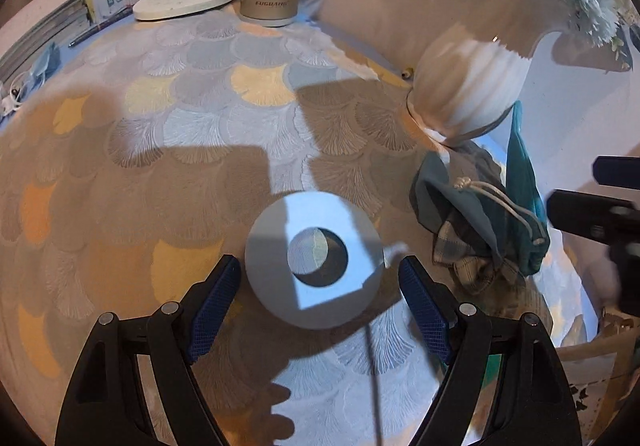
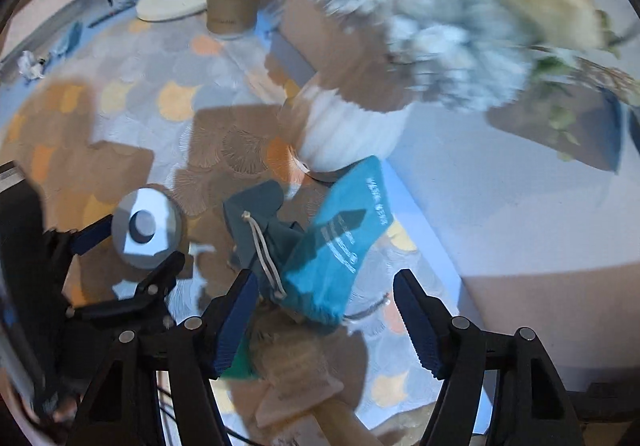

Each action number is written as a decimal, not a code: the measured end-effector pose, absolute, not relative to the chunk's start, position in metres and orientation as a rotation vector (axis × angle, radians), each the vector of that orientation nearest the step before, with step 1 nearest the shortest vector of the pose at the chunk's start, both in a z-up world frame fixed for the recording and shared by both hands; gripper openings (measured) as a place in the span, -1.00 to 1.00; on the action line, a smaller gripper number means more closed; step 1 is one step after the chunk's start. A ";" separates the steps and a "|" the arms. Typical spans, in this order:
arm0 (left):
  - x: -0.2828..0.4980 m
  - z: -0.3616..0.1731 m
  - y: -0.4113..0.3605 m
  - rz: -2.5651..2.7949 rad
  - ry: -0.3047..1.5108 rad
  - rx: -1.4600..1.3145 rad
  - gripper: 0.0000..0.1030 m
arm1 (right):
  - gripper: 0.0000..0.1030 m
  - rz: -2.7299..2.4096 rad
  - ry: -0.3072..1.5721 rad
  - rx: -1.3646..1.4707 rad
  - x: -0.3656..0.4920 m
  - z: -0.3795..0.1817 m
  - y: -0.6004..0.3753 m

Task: Organize soft objects
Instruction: 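Grasp the white tape roll with the left tool while the right tool grasps the teal pouch, then carry the tape roll and teal pouch over the glass plate and open both tools, then move both tools back to the table toward the teal soap packet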

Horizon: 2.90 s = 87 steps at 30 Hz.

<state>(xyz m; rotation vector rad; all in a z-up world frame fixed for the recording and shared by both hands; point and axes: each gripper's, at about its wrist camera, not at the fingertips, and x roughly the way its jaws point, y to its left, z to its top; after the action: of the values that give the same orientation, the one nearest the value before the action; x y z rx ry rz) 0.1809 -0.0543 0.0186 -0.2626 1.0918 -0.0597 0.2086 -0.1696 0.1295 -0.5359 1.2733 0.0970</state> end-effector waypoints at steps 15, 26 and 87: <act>0.171 0.035 -0.048 -0.071 1.014 -0.319 0.14 | -0.94 -0.052 1.217 -0.764 0.213 0.100 -0.161; 0.103 0.178 -0.075 -0.226 0.701 -0.235 0.15 | -0.95 -0.098 0.751 -0.508 0.112 0.263 -0.213; 0.006 0.218 -0.269 -0.803 0.800 -0.005 0.66 | 0.03 -0.395 0.729 0.289 -0.144 0.288 -0.473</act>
<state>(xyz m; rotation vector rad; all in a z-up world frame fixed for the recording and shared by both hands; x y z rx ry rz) 0.0058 -0.2691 0.2175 -0.0053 0.7998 -0.8029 -0.1440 -0.4729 0.2883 0.2894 0.7288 -0.3950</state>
